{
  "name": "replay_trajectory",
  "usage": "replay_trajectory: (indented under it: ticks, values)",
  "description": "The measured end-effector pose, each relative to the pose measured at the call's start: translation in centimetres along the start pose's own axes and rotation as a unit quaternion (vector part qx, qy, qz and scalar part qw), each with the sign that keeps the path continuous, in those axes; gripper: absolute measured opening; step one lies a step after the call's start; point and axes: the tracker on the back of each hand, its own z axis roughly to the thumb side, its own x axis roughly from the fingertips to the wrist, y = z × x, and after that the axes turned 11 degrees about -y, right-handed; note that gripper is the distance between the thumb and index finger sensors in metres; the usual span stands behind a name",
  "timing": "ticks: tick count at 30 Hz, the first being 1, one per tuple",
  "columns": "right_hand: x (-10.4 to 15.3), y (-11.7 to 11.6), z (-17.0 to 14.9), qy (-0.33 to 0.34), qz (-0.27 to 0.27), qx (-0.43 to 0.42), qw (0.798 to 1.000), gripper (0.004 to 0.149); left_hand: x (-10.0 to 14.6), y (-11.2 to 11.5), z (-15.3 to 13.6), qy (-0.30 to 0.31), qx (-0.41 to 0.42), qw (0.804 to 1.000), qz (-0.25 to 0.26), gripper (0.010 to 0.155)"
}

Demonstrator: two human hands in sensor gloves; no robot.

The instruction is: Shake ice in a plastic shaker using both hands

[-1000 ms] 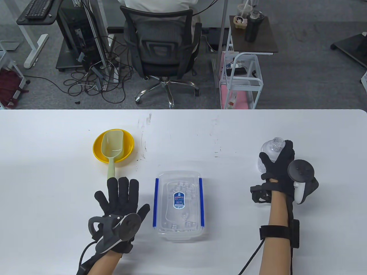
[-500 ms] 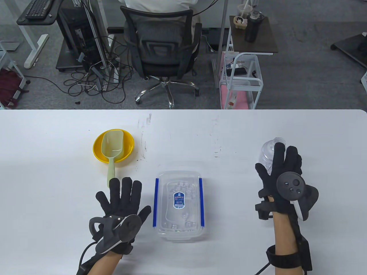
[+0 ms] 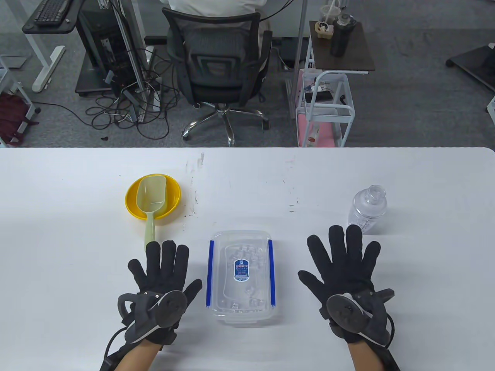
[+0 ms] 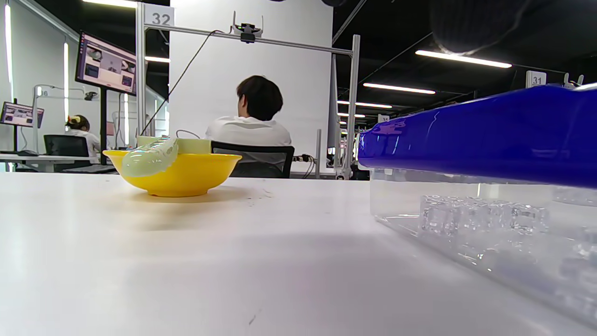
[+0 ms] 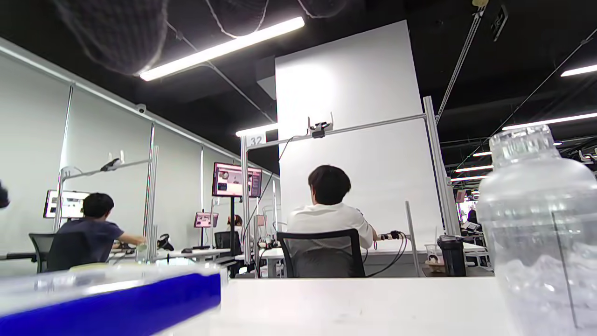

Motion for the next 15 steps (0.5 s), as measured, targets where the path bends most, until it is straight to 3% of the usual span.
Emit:
replay_trajectory:
  ticks: [15]
  values:
    - [0.6, -4.5, -2.0, -0.048, 0.145, 0.052, 0.987, 0.112, -1.2, 0.9, -0.9, -0.028, 0.004, 0.999, -0.018, 0.083]
